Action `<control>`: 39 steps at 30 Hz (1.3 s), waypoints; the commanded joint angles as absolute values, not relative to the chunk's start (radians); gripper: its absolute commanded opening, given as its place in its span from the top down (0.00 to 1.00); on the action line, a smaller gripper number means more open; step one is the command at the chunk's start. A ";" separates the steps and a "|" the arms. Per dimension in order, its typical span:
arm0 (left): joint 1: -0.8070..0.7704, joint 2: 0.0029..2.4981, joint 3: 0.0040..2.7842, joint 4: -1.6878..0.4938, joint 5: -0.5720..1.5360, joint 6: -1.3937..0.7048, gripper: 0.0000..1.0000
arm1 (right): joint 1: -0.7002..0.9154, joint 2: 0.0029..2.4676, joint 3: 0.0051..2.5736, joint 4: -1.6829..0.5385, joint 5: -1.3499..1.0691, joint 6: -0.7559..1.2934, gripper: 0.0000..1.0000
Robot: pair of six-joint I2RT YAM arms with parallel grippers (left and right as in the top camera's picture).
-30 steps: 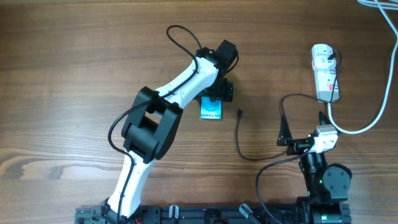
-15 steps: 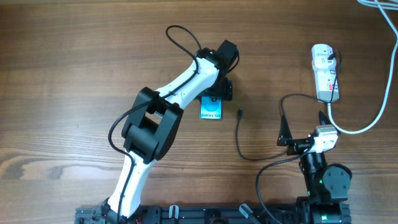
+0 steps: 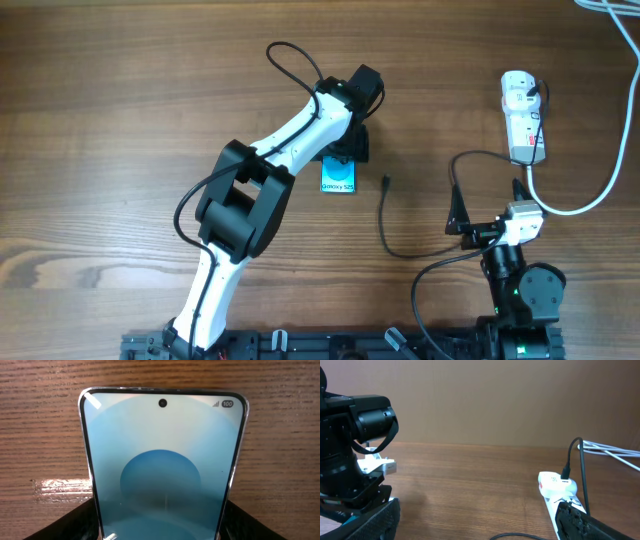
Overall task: Plug charger to phone and switch on socket
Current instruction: 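Lower the left gripper and close it on the phone's long edges, then lift the phone upright with the left gripper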
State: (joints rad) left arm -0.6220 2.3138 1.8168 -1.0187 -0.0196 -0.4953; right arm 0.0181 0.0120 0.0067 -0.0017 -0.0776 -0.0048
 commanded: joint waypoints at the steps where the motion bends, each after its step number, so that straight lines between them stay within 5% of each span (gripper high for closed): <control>1: -0.627 2.333 1.794 -1.060 0.030 -0.514 0.30 | 0.023 0.007 0.005 0.001 -0.065 0.002 0.00; 6: -0.590 2.225 1.802 -1.067 0.179 -0.514 0.30 | 0.023 0.007 0.005 0.001 -0.065 0.002 0.00; 19: -0.273 2.042 1.802 -1.068 1.405 -0.514 0.32 | 0.023 0.007 0.005 0.001 -0.065 0.002 0.00; 39: -0.118 2.042 1.802 -1.063 1.577 -0.973 0.40 | 0.023 0.007 0.005 0.001 -0.065 0.003 0.00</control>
State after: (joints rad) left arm -0.1547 2.0666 1.8000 -1.0695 1.5208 -0.9463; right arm 0.0181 0.0120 0.0071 -0.0021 -0.0772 -0.0048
